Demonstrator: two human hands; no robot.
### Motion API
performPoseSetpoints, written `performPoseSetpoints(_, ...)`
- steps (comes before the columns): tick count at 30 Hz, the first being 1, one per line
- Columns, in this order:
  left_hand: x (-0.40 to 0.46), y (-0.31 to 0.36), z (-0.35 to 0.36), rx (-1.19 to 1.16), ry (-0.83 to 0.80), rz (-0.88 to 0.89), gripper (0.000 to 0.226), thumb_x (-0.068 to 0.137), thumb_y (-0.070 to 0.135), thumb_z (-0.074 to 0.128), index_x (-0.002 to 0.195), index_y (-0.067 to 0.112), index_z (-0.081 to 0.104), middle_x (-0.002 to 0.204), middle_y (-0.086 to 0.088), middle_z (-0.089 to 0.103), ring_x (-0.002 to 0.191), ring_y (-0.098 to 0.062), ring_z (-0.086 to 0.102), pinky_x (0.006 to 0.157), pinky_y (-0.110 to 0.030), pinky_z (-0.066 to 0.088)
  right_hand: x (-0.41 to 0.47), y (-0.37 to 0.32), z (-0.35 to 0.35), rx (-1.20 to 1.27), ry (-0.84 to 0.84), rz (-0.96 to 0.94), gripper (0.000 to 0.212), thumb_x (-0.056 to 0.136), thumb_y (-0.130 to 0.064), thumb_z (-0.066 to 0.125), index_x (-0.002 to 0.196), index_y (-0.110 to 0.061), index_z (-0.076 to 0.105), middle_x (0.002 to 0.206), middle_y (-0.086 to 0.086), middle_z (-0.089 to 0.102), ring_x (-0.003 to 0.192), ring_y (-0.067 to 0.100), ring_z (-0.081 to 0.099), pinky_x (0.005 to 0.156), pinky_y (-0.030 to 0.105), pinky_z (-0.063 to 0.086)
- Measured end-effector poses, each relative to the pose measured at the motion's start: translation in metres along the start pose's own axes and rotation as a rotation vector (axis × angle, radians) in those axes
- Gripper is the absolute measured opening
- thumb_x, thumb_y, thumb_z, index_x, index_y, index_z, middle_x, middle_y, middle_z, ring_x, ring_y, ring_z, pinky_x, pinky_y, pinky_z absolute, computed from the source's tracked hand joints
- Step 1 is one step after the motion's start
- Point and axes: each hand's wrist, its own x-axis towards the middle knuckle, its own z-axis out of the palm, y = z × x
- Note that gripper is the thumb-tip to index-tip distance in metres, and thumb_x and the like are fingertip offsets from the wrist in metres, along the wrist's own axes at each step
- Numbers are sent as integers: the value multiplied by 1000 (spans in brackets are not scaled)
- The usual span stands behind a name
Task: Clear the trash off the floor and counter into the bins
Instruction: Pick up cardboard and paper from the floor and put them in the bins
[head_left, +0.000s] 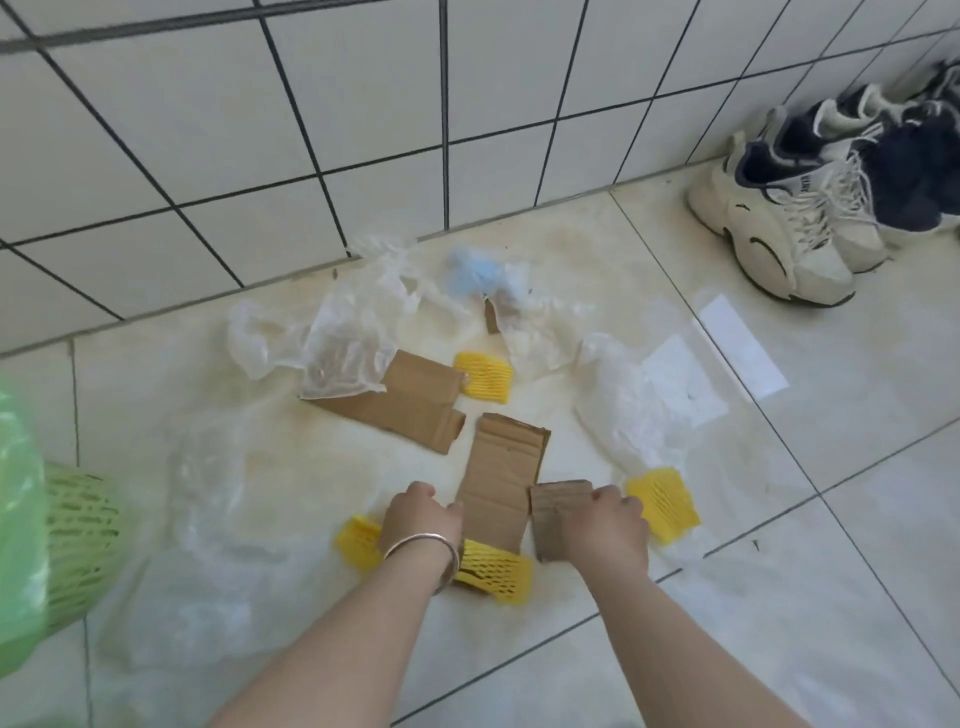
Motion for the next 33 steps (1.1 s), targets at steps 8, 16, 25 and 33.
performPoseSetpoints(8,13,18,37,32,112,51,67,78,39,69,133,17,37,133,-8,40,119,-27,50,93,-36,46,5,7,24,20,34,96,80,78,-28,70,142,-17,24,135,12,34,123,31,40,93,40,43)
performPoseSetpoints(16,17,19,37,-159,-33,59,37,84,38,62,106,9,64,112,-11,67,108,-29,61,92,-35,50,21,15,13,331,-164,72,30,78,-26,73,103,-13,64,97,5,68,88,21,60,75,27,46)
performPoseSetpoints(25,26,23,-21,-714,80,47,27,88,33,58,101,11,68,104,-8,68,98,-27,63,82,-29,46,31,-31,-19,814,-329,-4,10,90,-24,60,98,-20,64,107,3,68,104,23,62,101,42,47)
performPoseSetpoints(33,75,21,-43,-741,225,-59,31,85,32,63,85,2,68,122,-23,54,88,-34,60,81,-30,49,41,-103,-16,739,-294,-188,13,92,-17,56,103,-16,63,108,6,67,100,22,62,87,31,47)
